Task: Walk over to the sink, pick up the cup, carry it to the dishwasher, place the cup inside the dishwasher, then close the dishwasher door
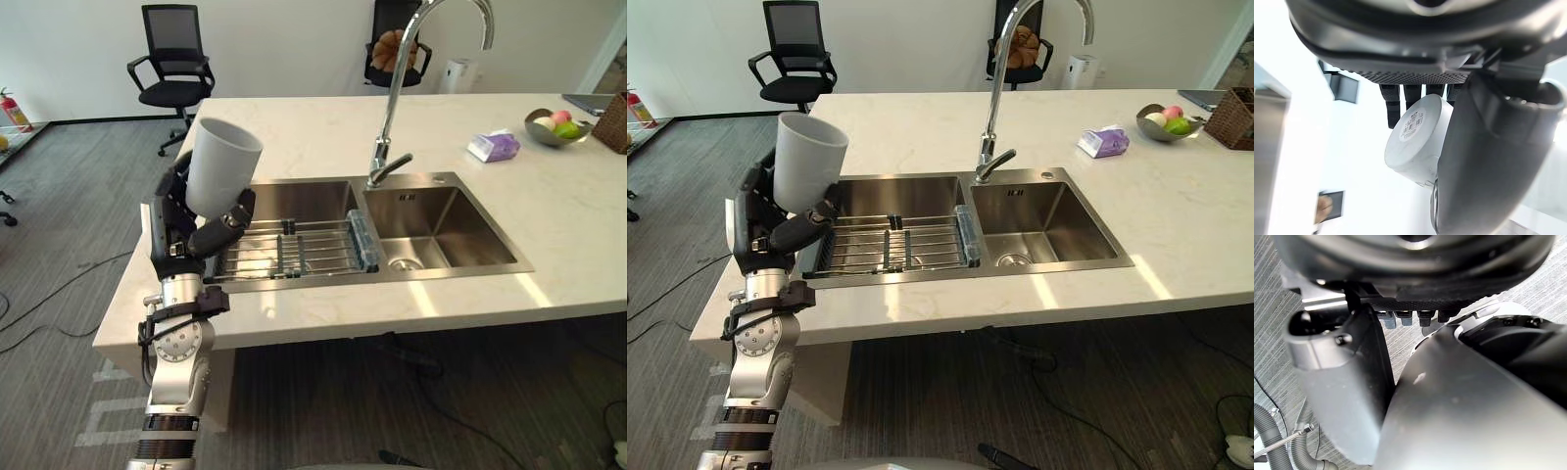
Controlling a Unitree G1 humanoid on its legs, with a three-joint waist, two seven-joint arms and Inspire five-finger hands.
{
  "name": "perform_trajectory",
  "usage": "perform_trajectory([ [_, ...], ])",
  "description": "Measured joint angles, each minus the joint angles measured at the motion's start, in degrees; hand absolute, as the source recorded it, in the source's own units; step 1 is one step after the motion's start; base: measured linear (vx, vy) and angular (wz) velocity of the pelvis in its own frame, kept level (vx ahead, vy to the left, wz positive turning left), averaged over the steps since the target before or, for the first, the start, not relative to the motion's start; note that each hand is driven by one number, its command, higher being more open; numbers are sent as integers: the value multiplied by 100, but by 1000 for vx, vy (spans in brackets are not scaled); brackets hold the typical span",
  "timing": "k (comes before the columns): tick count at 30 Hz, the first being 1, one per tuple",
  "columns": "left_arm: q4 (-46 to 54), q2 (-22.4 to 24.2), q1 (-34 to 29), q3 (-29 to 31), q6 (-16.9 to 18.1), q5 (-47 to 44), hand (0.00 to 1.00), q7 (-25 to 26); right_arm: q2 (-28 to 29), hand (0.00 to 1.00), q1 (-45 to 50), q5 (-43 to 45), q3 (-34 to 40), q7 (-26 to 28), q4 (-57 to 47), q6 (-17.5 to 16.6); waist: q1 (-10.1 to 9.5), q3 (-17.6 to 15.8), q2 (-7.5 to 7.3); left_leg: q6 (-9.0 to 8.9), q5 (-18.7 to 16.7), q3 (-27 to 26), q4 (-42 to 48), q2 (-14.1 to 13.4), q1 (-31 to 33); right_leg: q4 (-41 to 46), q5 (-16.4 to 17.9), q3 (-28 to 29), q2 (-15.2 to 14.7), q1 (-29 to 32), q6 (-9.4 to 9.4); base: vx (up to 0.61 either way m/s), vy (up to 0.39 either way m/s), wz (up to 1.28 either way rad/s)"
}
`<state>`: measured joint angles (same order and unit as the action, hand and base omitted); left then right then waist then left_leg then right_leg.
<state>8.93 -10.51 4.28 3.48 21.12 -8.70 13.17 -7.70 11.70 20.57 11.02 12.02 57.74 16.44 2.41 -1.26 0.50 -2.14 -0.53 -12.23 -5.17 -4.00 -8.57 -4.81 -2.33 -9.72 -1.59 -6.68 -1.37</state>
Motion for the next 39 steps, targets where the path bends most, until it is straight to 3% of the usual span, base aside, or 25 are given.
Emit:
perform_trajectory([
  [4, 485, 92, -98, -5, 311, 508, 0, 163, 0, 100, 3, -22, 13, -7, 9, 10, -14, 14, 1, 3, 8, 63, 1, 11, 31, 0, 7, -60, -11, 0, 7, -9, -17, 8],
  [9, 491, 225, -238, -5, 342, 491, 0, 172, 24, 100, 11, -43, 108, -6, 51, 42, -19, 89, 4, 10, 24, 111, 0, 24, 61, 0, 14, -115, -27, 1, 8, -20, -12, 6],
  [14, 490, 295, -388, -31, 276, 231, 0, 101, 13, 100, 5, -38, 120, -16, 129, 47, -88, 107, -4, 15, 41, 154, -2, 29, 78, 1, 15, -166, -28, 2, 9, -31, -15, 5],
  [23, 459, 8, -740, -57, 128, -375, 0, -102, -3, 100, -24, -39, 109, -76, 119, 147, -134, 120, -10, 19, 109, 237, -8, 30, 79, -1, 14, -266, -30, -18, 10, -28, -13, 5],
  [39, 457, -76, -790, -46, -37, -601, 0, -232, 0, 100, -223, -41, 80, -155, 139, 291, -135, 108, -40, 21, 128, 301, -11, 43, 96, -5, 10, -311, -40, -20, 11, -6, -2, 1],
])
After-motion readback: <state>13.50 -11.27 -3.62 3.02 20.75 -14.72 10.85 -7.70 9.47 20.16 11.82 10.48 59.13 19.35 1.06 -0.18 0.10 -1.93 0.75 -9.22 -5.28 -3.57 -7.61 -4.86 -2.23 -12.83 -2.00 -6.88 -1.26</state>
